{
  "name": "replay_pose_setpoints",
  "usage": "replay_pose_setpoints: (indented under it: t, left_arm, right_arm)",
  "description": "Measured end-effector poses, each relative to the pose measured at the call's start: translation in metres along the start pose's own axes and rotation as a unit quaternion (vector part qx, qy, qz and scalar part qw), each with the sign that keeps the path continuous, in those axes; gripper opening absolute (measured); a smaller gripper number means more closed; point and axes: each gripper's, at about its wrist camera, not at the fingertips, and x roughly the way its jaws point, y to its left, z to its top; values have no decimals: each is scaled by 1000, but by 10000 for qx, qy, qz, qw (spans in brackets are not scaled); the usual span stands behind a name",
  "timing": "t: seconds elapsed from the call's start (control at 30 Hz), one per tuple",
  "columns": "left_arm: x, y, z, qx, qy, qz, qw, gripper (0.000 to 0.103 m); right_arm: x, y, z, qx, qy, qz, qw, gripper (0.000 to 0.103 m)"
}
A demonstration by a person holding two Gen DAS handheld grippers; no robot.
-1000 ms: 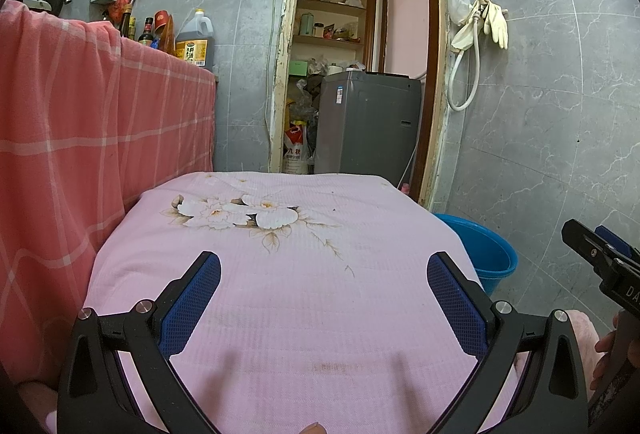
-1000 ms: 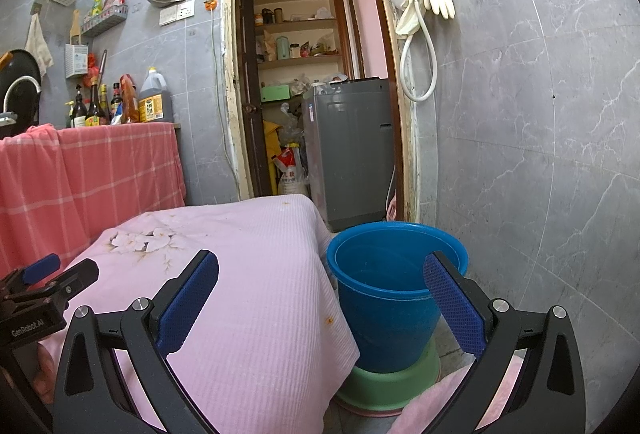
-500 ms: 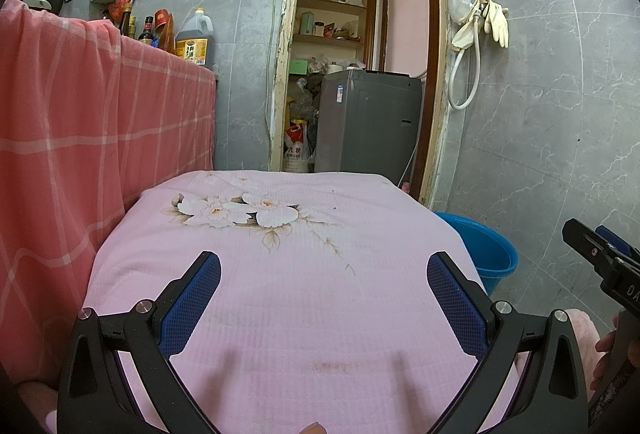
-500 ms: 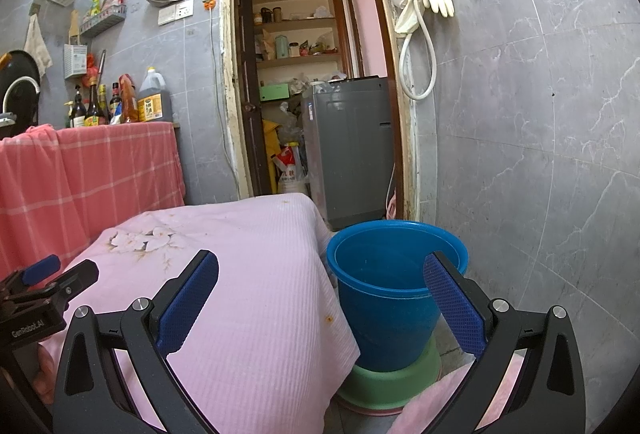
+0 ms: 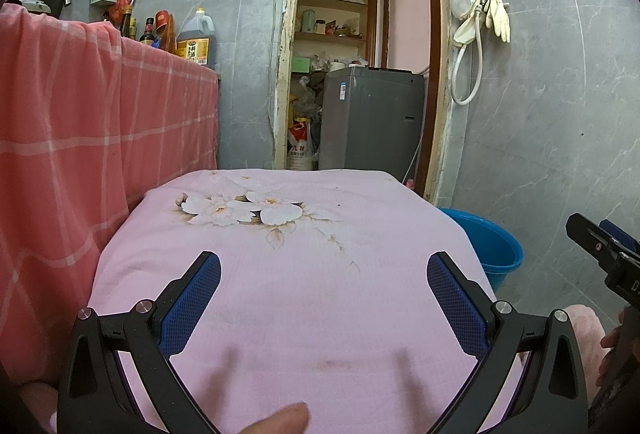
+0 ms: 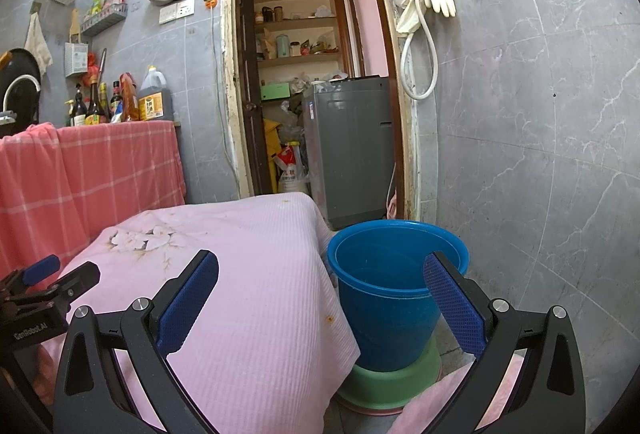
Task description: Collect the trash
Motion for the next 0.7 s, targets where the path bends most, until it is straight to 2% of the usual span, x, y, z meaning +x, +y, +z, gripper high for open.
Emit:
replay_pose_setpoints:
  t: [0.7]
  left_arm:
    - [1, 5, -1, 50, 12, 20, 10000, 101]
  right_arm:
    - [2, 8, -5, -10, 33, 12, 10000, 103]
